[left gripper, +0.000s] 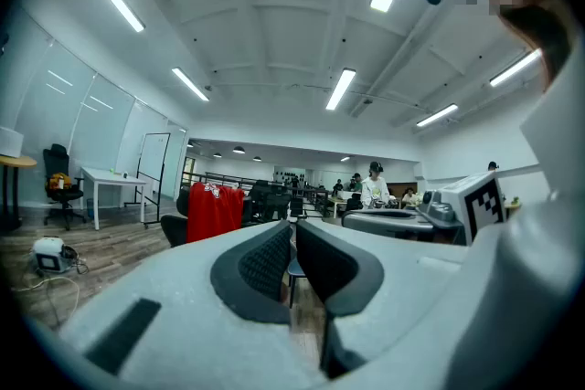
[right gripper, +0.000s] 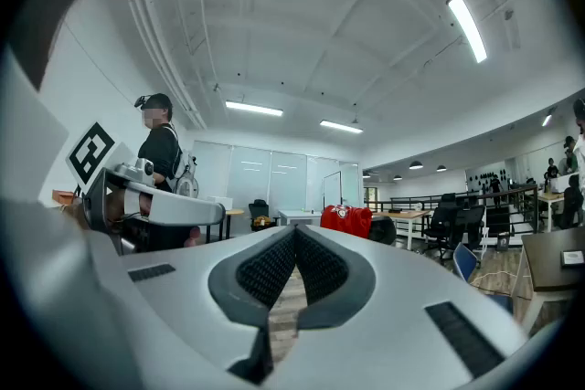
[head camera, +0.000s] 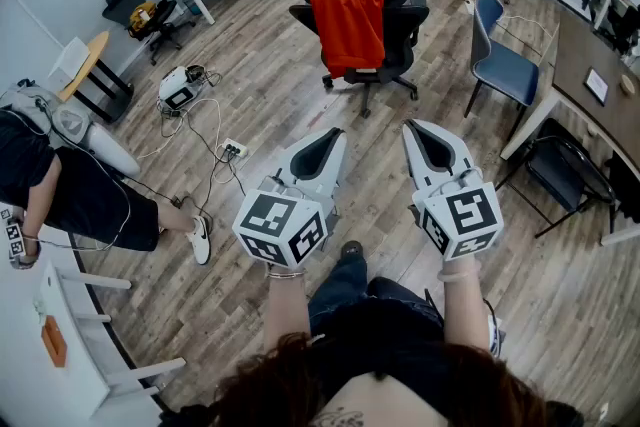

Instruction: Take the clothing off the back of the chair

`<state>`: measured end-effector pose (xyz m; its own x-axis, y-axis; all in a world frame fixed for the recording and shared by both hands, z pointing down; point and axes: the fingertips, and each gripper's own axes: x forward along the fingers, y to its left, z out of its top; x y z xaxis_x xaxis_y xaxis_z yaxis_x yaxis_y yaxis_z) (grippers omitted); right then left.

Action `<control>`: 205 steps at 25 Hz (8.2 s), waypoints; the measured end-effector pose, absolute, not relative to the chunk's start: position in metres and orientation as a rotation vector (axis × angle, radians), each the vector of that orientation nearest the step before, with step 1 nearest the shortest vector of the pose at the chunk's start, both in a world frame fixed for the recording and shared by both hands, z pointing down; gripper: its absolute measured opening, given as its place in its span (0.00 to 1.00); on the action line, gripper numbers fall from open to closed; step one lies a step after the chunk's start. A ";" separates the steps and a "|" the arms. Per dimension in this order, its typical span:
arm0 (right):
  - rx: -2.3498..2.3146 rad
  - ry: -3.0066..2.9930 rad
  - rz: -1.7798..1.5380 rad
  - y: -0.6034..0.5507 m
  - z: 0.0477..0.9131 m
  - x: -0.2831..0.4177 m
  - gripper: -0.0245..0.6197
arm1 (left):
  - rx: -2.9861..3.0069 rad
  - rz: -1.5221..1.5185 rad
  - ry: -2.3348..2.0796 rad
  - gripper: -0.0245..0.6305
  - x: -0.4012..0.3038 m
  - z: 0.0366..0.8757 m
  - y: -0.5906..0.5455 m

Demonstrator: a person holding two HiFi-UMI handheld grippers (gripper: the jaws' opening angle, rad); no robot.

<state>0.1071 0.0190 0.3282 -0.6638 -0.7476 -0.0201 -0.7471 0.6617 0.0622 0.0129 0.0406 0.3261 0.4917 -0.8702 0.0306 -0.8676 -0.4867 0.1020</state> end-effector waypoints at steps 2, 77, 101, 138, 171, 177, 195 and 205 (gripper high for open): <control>1.288 -2.855 -0.099 0.017 0.327 0.105 0.02 | 2.620 -0.041 -1.532 0.09 0.010 0.325 0.039; 1.491 -2.836 -0.013 -0.225 0.315 0.003 0.12 | 2.714 -0.063 -1.326 0.09 -0.101 0.323 -0.217; 1.540 -2.813 0.074 -0.323 0.327 0.023 0.26 | 2.638 -0.092 -1.330 0.25 -0.117 0.327 -0.315; 1.349 -2.776 0.374 -0.423 0.395 0.017 0.48 | 2.398 -0.120 -1.130 0.49 -0.107 0.393 -0.428; 1.212 -2.825 0.327 -0.385 0.385 -0.010 0.13 | 2.572 0.019 -0.957 0.18 -0.045 0.373 -0.376; 1.215 -2.852 0.263 -0.368 0.377 -0.014 0.11 | 2.601 -0.011 -0.925 0.17 -0.045 0.364 -0.359; 1.265 -2.899 0.113 -0.300 0.348 -0.018 0.10 | 2.693 -0.112 -0.913 0.17 -0.047 0.334 -0.291; 1.287 -2.904 0.069 -0.257 0.337 -0.013 0.10 | 2.720 -0.141 -0.910 0.17 -0.043 0.324 -0.248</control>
<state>-0.0129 -0.2575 0.3370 -0.6712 -0.7411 -0.0147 -0.7396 0.6709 -0.0538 -0.0427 -0.2480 0.3237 0.7980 -0.6027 -0.0066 -0.5766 -0.7665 0.2829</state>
